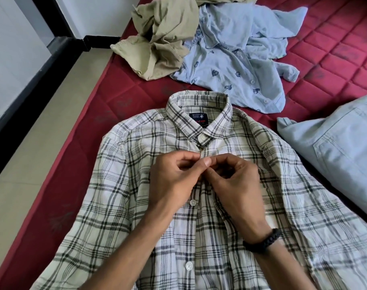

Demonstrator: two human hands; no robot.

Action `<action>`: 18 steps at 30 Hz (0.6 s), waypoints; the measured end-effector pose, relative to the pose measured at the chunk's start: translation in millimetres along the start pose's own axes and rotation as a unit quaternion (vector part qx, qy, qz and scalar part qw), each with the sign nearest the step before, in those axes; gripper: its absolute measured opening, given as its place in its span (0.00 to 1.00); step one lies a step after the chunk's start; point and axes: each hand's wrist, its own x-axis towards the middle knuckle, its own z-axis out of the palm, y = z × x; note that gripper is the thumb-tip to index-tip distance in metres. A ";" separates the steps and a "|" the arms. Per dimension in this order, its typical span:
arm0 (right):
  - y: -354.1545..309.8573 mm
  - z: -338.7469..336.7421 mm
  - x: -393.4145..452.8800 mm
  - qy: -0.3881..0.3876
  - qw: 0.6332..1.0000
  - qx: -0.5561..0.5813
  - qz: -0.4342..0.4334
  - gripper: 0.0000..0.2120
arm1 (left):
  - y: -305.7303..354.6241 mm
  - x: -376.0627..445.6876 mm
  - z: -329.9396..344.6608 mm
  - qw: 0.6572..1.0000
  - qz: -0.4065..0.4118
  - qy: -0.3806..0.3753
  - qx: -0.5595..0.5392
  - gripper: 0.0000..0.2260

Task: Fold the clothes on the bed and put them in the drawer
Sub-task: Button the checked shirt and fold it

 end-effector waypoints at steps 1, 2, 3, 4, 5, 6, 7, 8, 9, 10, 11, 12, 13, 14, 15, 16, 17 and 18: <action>-0.6 0.8 0.0 -0.002 1.000 -0.001 0.002 0.04 | -2.3 -1.0 0.4 1.000 0.003 0.012 -0.009 0.09; -0.7 0.3 1.3 -0.005 1.000 0.005 0.010 0.04 | -3.7 -1.3 1.3 1.000 0.008 0.019 -0.016 0.08; -0.6 -1.1 2.5 -0.010 1.000 0.014 0.021 0.05 | -5.0 -2.1 2.1 0.999 0.016 0.025 -0.016 0.07; -1.2 -2.6 4.1 -0.016 0.999 0.018 0.029 0.05 | -5.4 -2.6 2.7 0.999 0.026 0.031 -0.015 0.06; -1.7 -4.2 4.9 -0.022 0.999 0.014 0.033 0.06 | -5.6 -3.2 3.5 0.999 0.034 0.038 -0.015 0.06; -2.0 -5.7 5.6 -0.025 0.999 0.004 0.034 0.07 | -5.3 -3.3 4.3 0.998 0.041 0.045 -0.019 0.06; -2.5 -6.5 5.8 -0.026 0.999 -0.004 0.033 0.07 | -5.2 -3.2 4.9 0.997 0.046 0.049 -0.022 0.07; -3.6 -7.2 5.2 -0.023 0.999 -0.007 0.032 0.07 | -5.4 -3.0 6.2 0.997 0.048 0.052 -0.025 0.07; -4.1 -7.2 5.2 -0.021 0.999 -0.006 0.033 0.08 | -6.5 -2.2 6.8 0.997 0.049 0.054 -0.027 0.07; -4.8 -7.1 5.1 -0.018 0.999 -0.005 0.034 0.08 | -7.5 -1.1 6.8 0.997 0.053 0.056 -0.028 0.07; -4.4 -7.4 5.7 -0.016 0.999 -0.003 0.035 0.08 | -8.5 -0.3 6.9 0.996 0.058 0.057 -0.030 0.08; -4.5 -7.7 6.2 -0.014 0.999 0.000 0.036 0.08 | -9.5 0.9 6.6 0.996 0.065 0.058 -0.030 0.08; -4.2 -8.1 7.0 -0.011 0.999 0.006 0.039 0.07 | -10.1 1.6 6.5 0.995 0.073 0.057 -0.027 0.08; -3.7 -8.4 7.9 -0.007 0.999 0.012 0.043 0.07 | -10.3 2.3 6.3 0.995 0.083 0.053 -0.020 0.08; -2.6 -8.5 8.9 -0.004 0.999 0.013 0.046 0.08 | -10.0 2.6 6.3 0.994 0.094 0.048 -0.009 0.08; -1.6 -7.9 9.4 -0.002 0.999 0.006 0.045 0.09 | -9.9 2.6 6.4 0.994 0.106 0.040 0.002 0.08; -0.4 -6.9 9.9 -0.002 0.999 -0.010 0.036 0.08 | -9.6 2.9 6.1 0.992 0.118 0.032 0.013 0.08; 0.9 -6.3 9.1 -0.005 0.999 -0.032 0.020 0.07 | -9.8 2.7 5.7 0.991 0.129 0.025 0.023 0.08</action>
